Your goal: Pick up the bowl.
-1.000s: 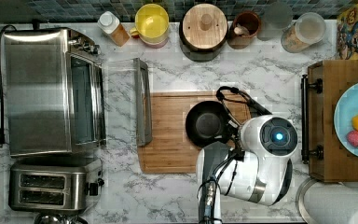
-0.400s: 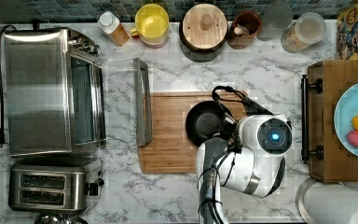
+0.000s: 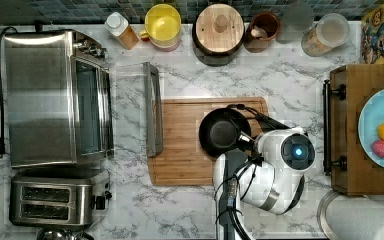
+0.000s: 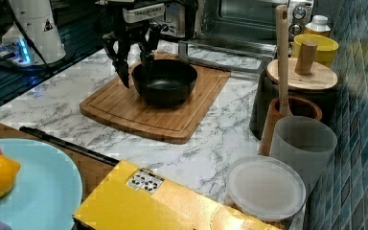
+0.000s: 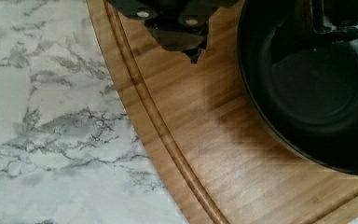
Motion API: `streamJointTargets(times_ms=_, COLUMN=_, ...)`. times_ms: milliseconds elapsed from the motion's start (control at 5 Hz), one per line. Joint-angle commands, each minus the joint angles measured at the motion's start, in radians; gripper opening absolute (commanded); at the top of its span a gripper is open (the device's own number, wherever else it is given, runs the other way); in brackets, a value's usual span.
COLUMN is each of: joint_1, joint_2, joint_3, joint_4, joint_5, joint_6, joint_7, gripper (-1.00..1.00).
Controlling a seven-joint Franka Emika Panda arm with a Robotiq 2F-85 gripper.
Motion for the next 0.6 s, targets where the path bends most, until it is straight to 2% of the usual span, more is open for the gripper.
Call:
streamJointTargets(times_ms=200, joint_1=0.018, joint_2=0.036, joint_3=0.003, joint_4=-0.026, joint_5=-0.017, joint_6=0.057, joint_7=0.034, gripper=0.00)
streamJointTargets(times_ms=600, joint_1=0.024, joint_2=0.071, joint_3=0.011, joint_4=-0.002, joint_5=-0.009, joint_6=0.044, joint_7=0.032, gripper=0.00)
